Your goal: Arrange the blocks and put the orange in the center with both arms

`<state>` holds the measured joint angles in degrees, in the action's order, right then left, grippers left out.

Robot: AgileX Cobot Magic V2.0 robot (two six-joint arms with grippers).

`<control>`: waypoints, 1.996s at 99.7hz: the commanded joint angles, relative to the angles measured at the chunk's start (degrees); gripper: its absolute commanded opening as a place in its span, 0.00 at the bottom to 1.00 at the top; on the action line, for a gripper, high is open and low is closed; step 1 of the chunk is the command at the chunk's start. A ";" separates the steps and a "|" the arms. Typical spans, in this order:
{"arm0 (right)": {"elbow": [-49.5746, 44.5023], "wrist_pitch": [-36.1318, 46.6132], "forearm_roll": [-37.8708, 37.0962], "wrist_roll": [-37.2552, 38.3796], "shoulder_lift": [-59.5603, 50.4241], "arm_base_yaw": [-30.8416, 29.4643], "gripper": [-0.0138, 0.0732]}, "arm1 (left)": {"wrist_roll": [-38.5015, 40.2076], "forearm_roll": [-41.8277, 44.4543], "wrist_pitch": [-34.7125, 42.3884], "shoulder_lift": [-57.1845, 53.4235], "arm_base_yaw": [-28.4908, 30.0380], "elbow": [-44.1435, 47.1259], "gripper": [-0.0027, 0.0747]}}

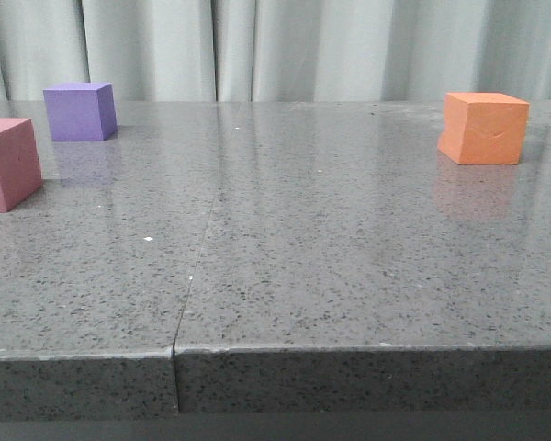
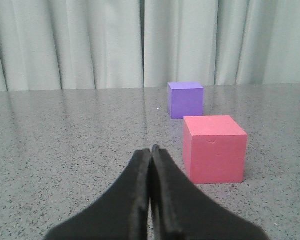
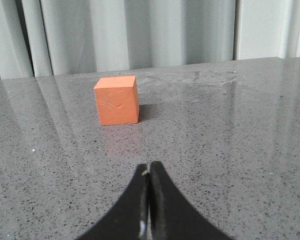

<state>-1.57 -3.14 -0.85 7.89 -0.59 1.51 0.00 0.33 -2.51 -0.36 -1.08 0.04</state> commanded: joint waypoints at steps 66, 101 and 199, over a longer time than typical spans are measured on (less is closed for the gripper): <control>1.00 5.70 0.20 -0.47 -1.33 -0.21 0.15 | 0.53 -0.33 4.62 -1.54 0.02 2.25 0.01; 9.84 5.94 -0.14 -0.47 3.08 -0.21 0.10 | 0.53 -0.33 4.62 -1.54 0.02 2.25 0.01; 58.51 -24.97 -0.16 -0.47 58.56 2.02 0.28 | 0.53 -0.33 4.62 -1.54 0.02 2.25 0.01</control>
<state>51.44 -28.77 -0.85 7.96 54.85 2.70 0.00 0.33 -2.51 -0.36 -1.08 0.04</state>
